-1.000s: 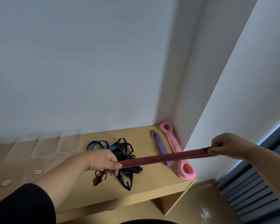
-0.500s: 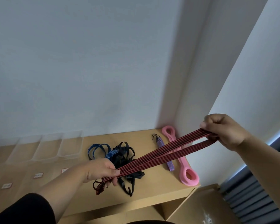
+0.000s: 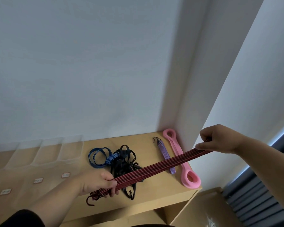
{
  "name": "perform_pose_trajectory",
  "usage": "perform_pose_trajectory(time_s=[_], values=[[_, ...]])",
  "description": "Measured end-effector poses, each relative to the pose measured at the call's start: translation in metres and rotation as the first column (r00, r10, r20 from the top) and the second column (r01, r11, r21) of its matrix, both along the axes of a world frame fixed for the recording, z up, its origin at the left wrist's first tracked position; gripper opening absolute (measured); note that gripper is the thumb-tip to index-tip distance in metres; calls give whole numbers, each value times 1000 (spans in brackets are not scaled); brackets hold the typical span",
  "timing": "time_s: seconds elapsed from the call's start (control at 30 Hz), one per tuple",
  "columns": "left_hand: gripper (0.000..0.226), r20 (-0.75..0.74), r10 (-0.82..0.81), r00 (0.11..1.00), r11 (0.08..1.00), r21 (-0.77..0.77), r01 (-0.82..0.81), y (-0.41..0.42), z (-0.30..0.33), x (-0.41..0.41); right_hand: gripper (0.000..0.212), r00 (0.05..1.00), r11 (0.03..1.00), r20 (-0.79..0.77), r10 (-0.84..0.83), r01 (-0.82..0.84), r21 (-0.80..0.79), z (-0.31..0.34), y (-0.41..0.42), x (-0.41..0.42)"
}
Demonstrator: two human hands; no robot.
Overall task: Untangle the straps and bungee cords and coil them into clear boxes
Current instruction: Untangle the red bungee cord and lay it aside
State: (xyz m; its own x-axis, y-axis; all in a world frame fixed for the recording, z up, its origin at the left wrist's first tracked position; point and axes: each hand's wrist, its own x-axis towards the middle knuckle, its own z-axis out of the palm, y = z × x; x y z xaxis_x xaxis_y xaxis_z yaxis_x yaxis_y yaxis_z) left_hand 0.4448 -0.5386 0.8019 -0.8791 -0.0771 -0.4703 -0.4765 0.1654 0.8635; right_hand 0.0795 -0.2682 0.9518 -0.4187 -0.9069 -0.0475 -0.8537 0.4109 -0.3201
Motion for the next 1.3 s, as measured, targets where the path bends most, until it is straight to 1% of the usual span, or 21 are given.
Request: perform_pose_trajectory(time_s=[0.1, 0.17, 0.23, 0.37, 0.47, 0.53, 0.57, 0.6, 0.63, 0.67, 0.7, 0.73, 0.77, 0.8, 0.9, 0.93, 1.0, 1.07, 1.13, 1.27, 1.3], values=[[25, 20, -22, 1000, 998, 51, 21, 10, -3, 1, 50, 1000, 999, -23, -12, 13, 35, 4, 4, -4], [26, 41, -44, 998, 989, 145, 38, 16, -8, 2, 51, 1000, 999, -20, -12, 12, 47, 5, 7, -6], [23, 45, -31, 998, 982, 188, 22, 20, -14, 4, 50, 999, 997, -34, -11, 13, 76, 6, 10, -7], [19, -22, 55, 998, 978, 205, -49, 20, -21, 8, 47, 996, 988, -88, -11, 24, 153, 5, 14, -8], [17, -51, 74, 996, 987, 143, -66, 21, -22, 5, 40, 981, 962, -192, 38, 16, 272, 4, 19, -7], [15, -56, 71, 996, 991, 119, -64, 22, -24, 1, 36, 979, 945, -200, 42, 26, 327, 7, 21, -6], [14, -62, 66, 996, 991, 120, -59, 24, -24, 0, 33, 991, 954, -134, 21, 20, 299, 12, 21, -6], [13, -67, 64, 996, 990, 131, -54, 26, -25, -1, 30, 1000, 978, 3, -16, 15, 208, 19, 19, -5], [13, -69, 63, 996, 987, 149, -53, 30, -26, -3, 28, 978, 998, 203, -35, 24, 59, 30, 17, -3], [13, -67, 69, 995, 983, 174, -57, 34, -26, -4, 24, 906, 992, 423, -6, 59, -111, 42, 14, -1], [15, -62, 79, 995, 977, 201, -65, 39, -27, -7, 20, 792, 963, 605, 85, 90, -254, 54, 10, 2], [16, -60, 81, 995, 975, 213, -67, 45, -27, -9, 17, 670, 929, 715, 199, 104, -356, 65, 6, 7], [16, -62, 76, 995, 977, 206, -62, 50, -27, -13, 17, 577, 899, 760, 299, 98, -428, 77, 0, 14], [15, -64, 65, 996, 979, 197, -51, 55, -27, -17, 20, 521, 876, 768, 374, 73, -476, 88, -6, 23], [13, -38, 51, 998, 989, 144, -45, 67, -25, -31, 33, 478, 837, 720, 502, -60, -544, 114, -27, 53], [14, -24, 48, 999, 994, 96, -46, 71, -24, -36, 36, 468, 828, 709, 528, -100, -551, 121, -33, 61], [18, -2, 20, 1000, 999, -51, -20, 76, -20, -45, 37, 450, 812, 691, 565, -156, -563, 132, -44, 74], [23, 21, -20, 1000, 990, -142, 23, 79, -15, -55, 36, 454, 803, 678, 578, -170, -570, 140, -54, 83], [25, 43, -22, 999, 984, -176, 29, 81, -11, -64, 30, 475, 801, 664, 577, -173, -572, 145, -62, 91], [19, -56, 53, 997, 978, -197, -63, 76, -5, -78, 24, 475, 786, 647, 597, -186, -589, 159, -72, 104], [23, -91, 68, 994, 977, -196, -85, 76, -2, -81, 25, 472, 776, 639, 608, -183, -604, 162, -73, 106]])
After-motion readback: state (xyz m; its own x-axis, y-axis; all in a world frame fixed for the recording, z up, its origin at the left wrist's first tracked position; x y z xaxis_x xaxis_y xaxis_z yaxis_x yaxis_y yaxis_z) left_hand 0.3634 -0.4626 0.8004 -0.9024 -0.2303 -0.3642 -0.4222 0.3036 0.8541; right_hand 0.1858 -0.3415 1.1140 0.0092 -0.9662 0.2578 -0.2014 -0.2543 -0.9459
